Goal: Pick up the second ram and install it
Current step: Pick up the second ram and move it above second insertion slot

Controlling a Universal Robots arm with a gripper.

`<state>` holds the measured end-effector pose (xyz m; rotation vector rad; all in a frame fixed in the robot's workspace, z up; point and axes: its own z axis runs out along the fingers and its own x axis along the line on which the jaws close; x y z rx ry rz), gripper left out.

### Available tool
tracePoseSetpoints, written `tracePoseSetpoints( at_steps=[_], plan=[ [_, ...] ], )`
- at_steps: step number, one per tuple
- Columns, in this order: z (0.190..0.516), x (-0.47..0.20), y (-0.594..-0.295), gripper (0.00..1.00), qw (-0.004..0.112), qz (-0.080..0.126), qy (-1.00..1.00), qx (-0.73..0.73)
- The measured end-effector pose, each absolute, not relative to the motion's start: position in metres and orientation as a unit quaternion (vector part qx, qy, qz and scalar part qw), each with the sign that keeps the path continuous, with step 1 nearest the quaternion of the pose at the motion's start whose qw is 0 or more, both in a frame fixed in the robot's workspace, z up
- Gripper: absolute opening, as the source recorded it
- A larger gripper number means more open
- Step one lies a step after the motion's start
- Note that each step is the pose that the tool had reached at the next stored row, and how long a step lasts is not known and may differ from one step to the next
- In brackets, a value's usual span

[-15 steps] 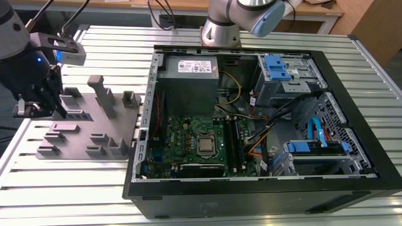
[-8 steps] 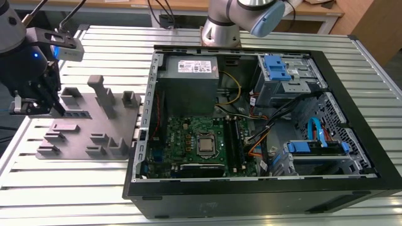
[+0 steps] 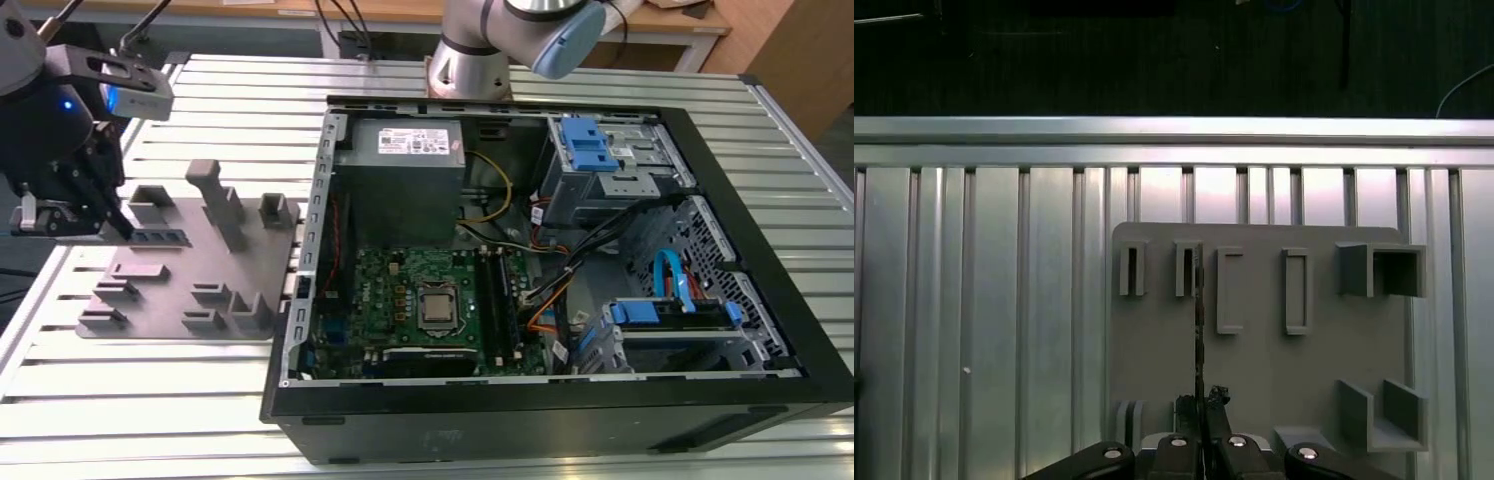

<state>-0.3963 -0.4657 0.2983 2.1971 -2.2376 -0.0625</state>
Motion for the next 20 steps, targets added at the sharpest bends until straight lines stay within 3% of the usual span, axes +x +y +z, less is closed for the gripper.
tracePoseSetpoints(
  at_steps=[20],
  plan=[
    [0.323, -0.396, -0.466, 0.14, 0.003, -0.020, -0.713, 0.700]
  ],
)
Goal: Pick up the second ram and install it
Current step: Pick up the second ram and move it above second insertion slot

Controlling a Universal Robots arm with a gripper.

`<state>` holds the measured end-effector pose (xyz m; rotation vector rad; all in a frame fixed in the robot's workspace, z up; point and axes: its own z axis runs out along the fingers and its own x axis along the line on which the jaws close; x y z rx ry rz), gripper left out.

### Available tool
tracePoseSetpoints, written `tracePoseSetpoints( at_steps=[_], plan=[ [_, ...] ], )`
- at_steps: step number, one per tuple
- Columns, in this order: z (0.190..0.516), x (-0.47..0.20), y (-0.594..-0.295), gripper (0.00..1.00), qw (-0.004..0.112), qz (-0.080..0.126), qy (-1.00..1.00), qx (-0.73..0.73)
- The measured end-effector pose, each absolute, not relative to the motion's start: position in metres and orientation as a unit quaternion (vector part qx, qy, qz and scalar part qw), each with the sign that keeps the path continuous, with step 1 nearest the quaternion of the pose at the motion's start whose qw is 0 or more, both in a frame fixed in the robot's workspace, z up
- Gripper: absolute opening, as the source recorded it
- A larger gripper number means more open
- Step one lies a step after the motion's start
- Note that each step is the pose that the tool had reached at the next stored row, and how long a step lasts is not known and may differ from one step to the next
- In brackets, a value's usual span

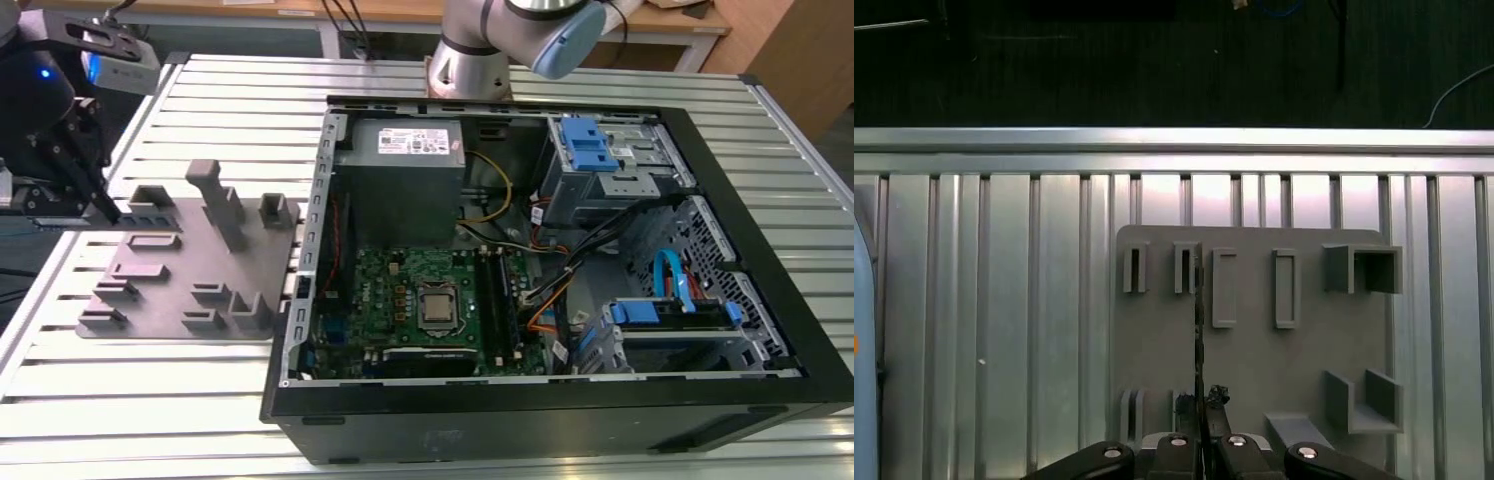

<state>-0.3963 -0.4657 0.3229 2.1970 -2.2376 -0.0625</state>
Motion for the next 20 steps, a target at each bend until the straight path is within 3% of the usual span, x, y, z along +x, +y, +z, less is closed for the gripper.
tracePoseSetpoints(
  at_steps=[20],
  plan=[
    [0.357, -0.396, -0.466, 0.14, 0.002, -0.020, -0.713, 0.700]
  ],
)
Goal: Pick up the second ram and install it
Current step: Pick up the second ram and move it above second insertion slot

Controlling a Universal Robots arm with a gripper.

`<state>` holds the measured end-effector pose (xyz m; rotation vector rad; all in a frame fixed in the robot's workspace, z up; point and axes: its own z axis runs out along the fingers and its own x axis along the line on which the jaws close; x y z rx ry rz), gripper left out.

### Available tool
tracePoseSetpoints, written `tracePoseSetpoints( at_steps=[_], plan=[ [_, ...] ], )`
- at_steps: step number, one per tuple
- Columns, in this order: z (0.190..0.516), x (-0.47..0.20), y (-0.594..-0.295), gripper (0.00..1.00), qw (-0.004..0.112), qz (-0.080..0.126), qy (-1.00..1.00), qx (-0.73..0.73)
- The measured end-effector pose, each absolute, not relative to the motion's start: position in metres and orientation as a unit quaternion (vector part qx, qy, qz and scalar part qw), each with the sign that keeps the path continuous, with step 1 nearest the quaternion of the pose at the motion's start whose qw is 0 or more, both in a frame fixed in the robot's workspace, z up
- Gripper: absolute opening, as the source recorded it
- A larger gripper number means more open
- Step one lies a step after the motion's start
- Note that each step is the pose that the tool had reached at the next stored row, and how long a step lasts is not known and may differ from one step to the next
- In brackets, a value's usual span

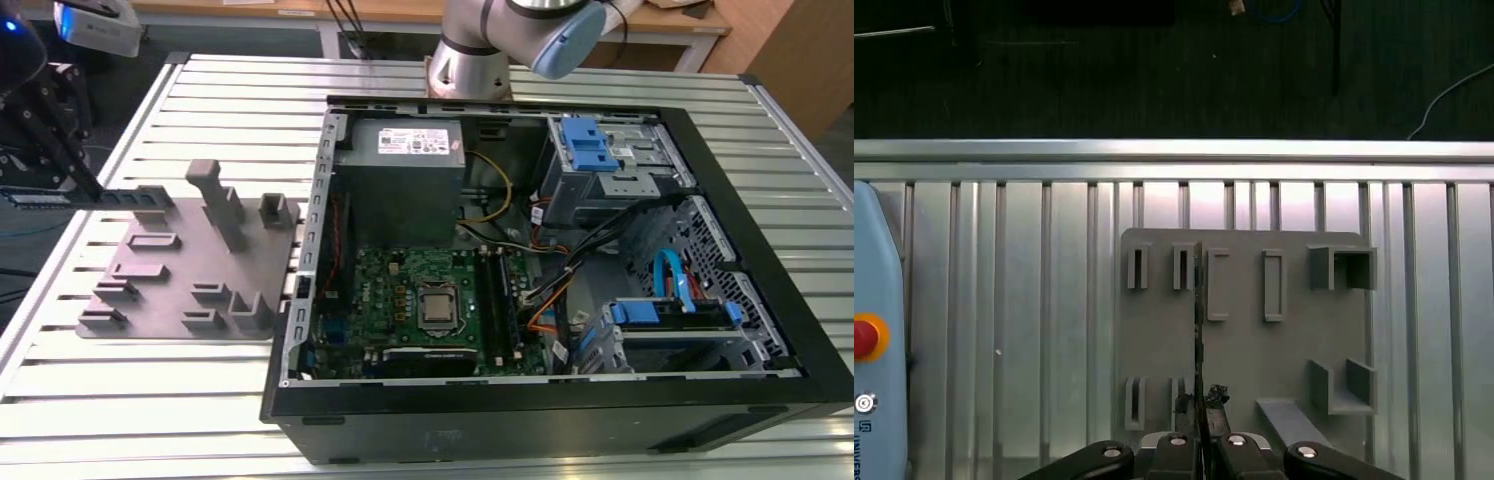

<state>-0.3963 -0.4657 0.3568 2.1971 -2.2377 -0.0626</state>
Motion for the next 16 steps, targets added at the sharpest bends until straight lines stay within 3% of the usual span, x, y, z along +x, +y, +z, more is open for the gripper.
tracePoseSetpoints(
  at_steps=[7, 16],
  plan=[
    [0.385, -0.396, -0.466, 0.14, 0.002, -0.020, -0.713, 0.700],
    [0.386, -0.396, -0.466, 0.14, 0.002, -0.020, -0.713, 0.700]
  ],
)
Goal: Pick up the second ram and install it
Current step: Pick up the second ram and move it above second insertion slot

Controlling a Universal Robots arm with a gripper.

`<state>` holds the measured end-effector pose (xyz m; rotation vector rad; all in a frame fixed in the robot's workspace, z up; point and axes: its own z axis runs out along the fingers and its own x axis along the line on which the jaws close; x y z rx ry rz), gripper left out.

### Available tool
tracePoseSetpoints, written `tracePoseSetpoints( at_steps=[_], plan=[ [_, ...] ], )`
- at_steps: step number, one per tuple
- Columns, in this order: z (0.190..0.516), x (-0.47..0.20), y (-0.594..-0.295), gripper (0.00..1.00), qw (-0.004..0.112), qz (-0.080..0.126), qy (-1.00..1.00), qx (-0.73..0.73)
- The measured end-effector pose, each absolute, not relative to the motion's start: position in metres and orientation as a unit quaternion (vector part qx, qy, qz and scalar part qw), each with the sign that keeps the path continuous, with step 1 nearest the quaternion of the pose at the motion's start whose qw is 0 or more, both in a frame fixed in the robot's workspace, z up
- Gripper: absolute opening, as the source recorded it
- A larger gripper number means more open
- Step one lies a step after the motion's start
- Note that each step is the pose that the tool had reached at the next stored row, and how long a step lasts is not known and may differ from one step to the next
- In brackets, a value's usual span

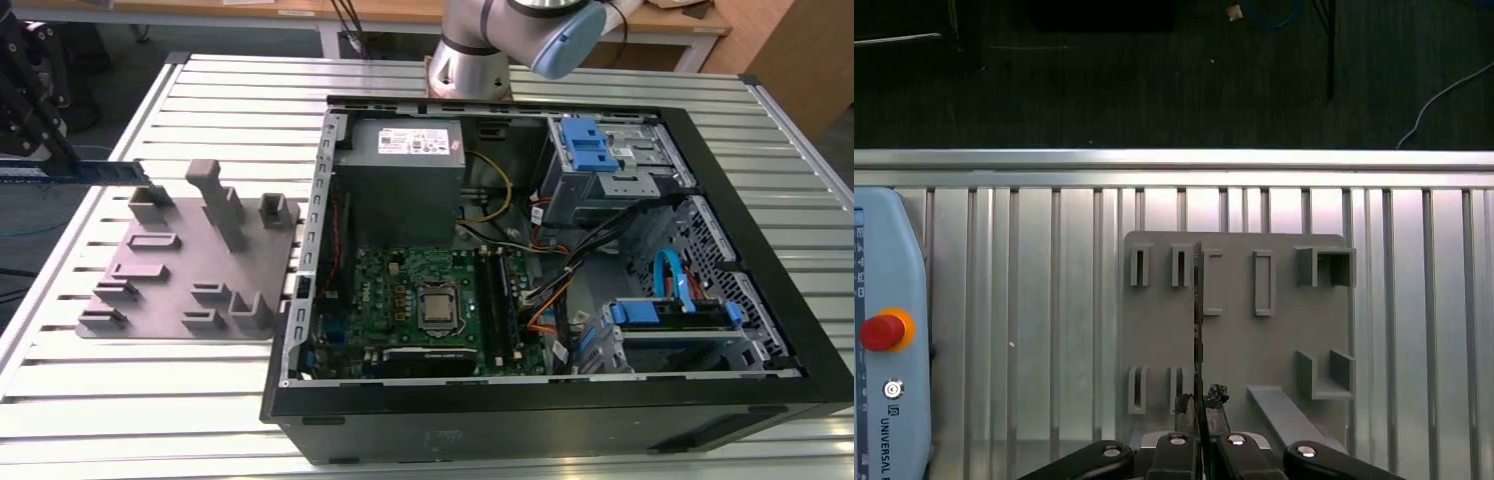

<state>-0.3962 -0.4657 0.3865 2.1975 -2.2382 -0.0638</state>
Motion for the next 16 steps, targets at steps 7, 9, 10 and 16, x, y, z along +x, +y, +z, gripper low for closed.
tracePoseSetpoints(
  at_steps=[7, 9, 10, 16],
  plan=[
    [0.386, -0.389, -0.466, 0.14, 0.002, -0.020, -0.713, 0.700],
    [0.386, -0.384, -0.466, 0.14, 0.002, -0.020, -0.713, 0.700],
    [0.386, -0.382, -0.466, 0.14, 0.002, -0.020, -0.713, 0.700],
    [0.386, -0.370, -0.466, 0.14, 0.002, -0.020, -0.713, 0.700]
  ],
)
